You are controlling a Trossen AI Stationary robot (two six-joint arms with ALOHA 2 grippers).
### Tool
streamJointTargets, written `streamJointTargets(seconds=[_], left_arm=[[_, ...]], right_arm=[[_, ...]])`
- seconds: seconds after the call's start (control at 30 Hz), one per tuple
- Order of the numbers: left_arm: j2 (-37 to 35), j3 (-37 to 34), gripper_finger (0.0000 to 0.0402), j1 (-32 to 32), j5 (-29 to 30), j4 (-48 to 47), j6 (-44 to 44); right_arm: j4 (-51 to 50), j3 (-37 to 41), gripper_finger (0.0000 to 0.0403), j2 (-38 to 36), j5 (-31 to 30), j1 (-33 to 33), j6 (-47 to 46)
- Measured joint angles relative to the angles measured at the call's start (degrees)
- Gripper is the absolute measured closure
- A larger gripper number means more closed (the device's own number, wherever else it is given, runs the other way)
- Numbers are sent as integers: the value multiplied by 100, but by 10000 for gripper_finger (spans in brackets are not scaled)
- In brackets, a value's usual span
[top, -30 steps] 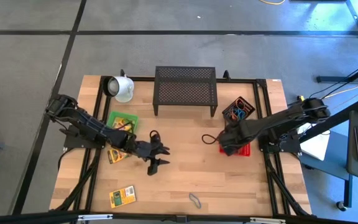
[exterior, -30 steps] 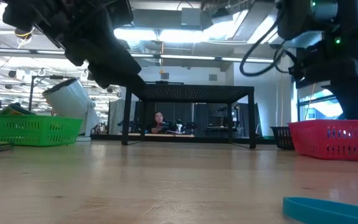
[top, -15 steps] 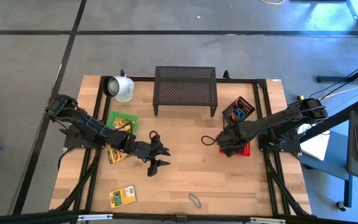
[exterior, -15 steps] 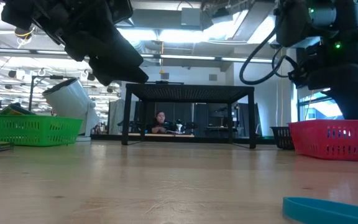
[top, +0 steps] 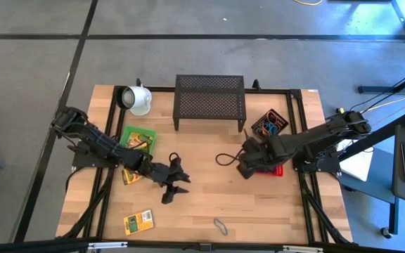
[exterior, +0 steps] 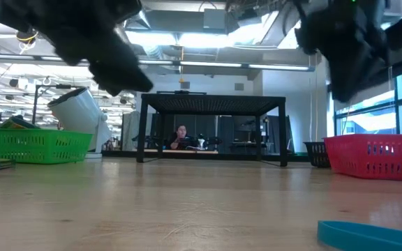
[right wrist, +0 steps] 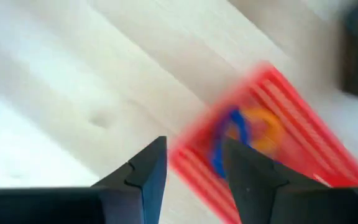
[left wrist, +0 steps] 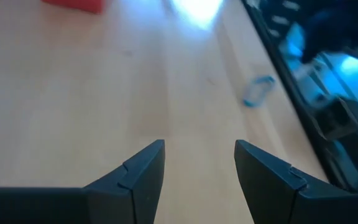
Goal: Pick & Place Office Desk Supplies
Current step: Put the pack of crayons into the green bin
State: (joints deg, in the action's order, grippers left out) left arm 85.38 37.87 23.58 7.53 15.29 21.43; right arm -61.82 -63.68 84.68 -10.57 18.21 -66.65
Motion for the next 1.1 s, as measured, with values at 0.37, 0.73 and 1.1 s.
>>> streamJointTargets(seconds=[0.37, 0.73, 1.1], left_arm=[[0, 0, 215, 1133, -1412, -1268, 1271], [0, -2, 241, 2447, -2868, -1894, 5612], [0, -2, 254, 3340, -1981, -2275, 8963]], right_arm=[[3296, -124, 254, 165, -816, 1222, 1066], [3738, -121, 254, 782, -957, 1537, 1504], [3726, -121, 254, 1342, -731, 1533, 1582]])
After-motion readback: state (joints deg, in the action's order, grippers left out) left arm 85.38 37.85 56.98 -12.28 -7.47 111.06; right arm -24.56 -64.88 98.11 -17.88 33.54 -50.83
